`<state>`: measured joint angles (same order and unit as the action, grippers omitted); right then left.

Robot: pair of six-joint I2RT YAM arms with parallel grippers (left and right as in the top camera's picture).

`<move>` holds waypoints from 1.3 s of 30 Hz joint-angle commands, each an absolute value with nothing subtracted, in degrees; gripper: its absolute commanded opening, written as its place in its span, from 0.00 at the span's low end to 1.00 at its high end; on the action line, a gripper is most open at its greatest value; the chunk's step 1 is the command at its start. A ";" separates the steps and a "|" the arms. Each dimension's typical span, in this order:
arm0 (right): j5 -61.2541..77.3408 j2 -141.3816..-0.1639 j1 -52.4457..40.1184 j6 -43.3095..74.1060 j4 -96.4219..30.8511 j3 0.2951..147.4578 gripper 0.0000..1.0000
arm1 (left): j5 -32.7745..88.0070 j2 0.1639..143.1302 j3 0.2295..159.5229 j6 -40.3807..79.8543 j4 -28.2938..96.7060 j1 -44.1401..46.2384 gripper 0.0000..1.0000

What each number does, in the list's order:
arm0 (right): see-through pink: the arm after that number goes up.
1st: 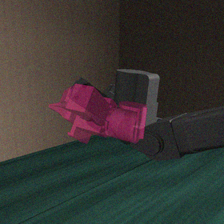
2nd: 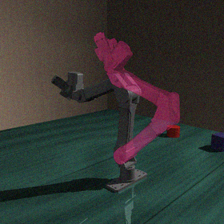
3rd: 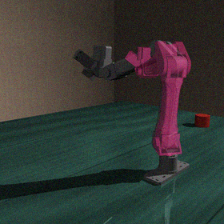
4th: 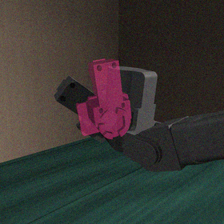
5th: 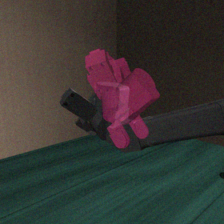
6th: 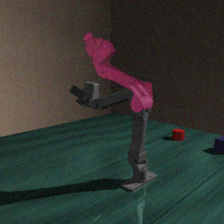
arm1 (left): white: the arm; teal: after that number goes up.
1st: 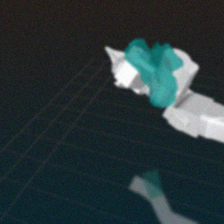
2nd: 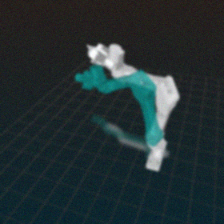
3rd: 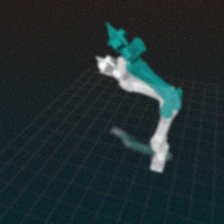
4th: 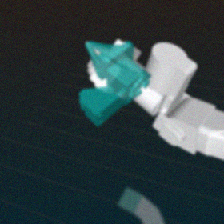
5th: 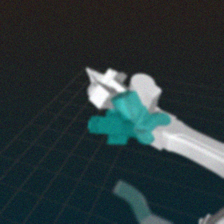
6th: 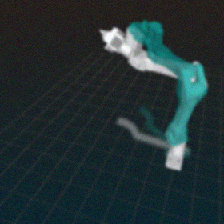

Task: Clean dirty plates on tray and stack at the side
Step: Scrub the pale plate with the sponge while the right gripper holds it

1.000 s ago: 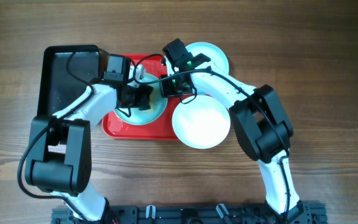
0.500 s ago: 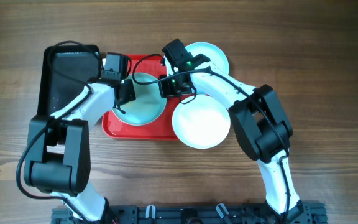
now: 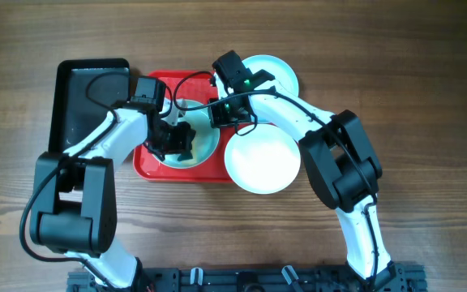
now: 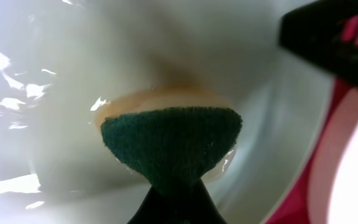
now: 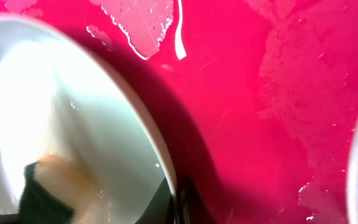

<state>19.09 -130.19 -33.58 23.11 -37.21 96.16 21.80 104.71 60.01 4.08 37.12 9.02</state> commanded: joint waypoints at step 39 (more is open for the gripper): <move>22.59 -131.70 -33.56 24.16 -39.03 96.64 0.04 | 28.67 106.80 59.13 2.15 25.39 9.63 0.04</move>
